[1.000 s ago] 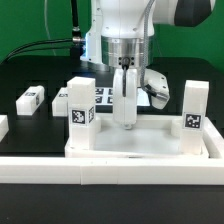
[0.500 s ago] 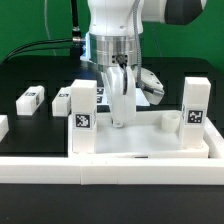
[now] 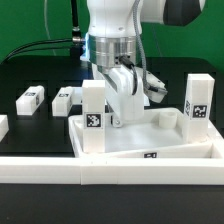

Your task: Assemble desk

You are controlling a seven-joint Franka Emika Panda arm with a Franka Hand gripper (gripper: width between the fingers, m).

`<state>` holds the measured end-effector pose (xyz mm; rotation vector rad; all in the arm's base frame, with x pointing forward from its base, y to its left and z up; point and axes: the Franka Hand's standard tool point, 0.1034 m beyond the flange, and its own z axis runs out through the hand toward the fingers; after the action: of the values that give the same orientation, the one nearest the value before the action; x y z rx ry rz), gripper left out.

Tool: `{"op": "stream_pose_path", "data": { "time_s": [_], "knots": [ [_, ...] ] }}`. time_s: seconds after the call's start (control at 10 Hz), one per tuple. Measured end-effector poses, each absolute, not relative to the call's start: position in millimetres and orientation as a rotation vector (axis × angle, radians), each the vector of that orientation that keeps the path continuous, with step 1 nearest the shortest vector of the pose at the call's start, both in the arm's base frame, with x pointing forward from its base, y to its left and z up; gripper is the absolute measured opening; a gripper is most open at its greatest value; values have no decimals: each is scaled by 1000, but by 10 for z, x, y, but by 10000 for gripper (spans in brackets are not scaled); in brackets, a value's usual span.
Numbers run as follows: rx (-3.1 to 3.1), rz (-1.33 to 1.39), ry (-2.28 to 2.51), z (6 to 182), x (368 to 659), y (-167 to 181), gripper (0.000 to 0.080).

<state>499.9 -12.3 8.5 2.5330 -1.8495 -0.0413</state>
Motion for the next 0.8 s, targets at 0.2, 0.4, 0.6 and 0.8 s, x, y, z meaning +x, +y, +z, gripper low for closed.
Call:
{"op": "stream_pose_path", "data": {
  "time_s": [0.2, 0.4, 0.6, 0.8],
  "knots": [
    [2584, -40, -1768, 82, 4975, -194, 61],
    [2677, -34, -1613, 85, 4955, -286, 61],
    [2766, -28, -1446, 94, 4952, -366, 61],
    [2832, -23, -1310, 102, 4959, -408, 61]
  ]
}}
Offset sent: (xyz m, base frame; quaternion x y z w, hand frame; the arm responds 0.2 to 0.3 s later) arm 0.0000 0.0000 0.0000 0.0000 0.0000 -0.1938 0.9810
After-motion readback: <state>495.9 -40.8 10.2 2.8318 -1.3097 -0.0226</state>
